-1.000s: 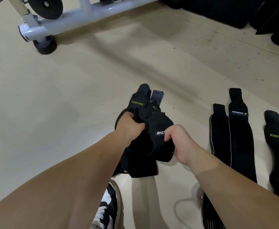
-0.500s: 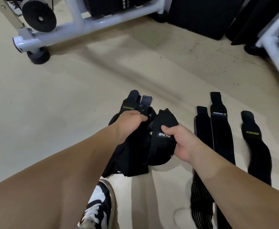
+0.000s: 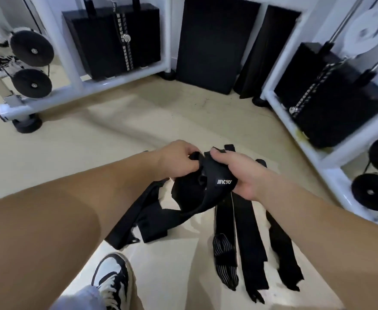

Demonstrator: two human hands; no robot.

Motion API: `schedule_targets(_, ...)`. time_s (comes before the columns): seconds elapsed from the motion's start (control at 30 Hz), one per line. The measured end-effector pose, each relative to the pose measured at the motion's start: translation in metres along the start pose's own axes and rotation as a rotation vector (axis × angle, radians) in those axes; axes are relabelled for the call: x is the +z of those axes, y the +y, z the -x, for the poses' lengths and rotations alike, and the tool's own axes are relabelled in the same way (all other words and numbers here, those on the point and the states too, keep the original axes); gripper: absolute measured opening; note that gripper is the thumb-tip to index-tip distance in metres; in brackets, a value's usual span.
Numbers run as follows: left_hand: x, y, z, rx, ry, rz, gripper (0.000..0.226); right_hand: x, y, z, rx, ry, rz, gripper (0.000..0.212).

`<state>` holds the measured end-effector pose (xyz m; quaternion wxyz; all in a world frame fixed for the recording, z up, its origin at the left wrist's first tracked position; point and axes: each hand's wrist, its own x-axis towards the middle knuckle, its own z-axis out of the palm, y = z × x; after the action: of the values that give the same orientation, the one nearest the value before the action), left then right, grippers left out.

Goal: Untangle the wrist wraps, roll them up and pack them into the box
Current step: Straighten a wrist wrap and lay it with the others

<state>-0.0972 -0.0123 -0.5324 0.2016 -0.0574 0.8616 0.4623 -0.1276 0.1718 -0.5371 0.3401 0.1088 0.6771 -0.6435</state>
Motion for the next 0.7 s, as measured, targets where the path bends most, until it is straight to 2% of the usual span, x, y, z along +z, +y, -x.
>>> schedule_targets(0.1,-0.005,0.044,0.024,0.086,-0.037,-0.125,0.013,-0.015,-0.026,0.042,-0.073,0.04,0.031,0.025)
schedule_targets(0.27,-0.003,0.099,0.058,0.171,-0.038,-0.31,0.024,-0.044,-0.048,0.097,-0.192,0.165,-0.076,0.022)
schedule_targets(0.4,0.012,0.115,0.07,0.149,0.042,-0.21,0.037,-0.051,-0.044,0.122,-0.166,0.227,-0.107,0.032)
schedule_targets(0.5,0.022,0.113,0.072,0.118,0.092,-0.12,0.029,-0.055,-0.045,0.13,-0.173,0.241,-0.109,0.034)
schedule_targets(0.6,0.022,0.115,0.075,0.151,0.043,-0.04,0.012,-0.065,-0.052,0.138,-0.201,0.228,-0.118,0.032)
schedule_targets(0.7,0.02,0.122,0.07,0.167,0.023,-0.126,0.015,-0.078,-0.055,0.146,-0.242,0.234,-0.161,0.025)
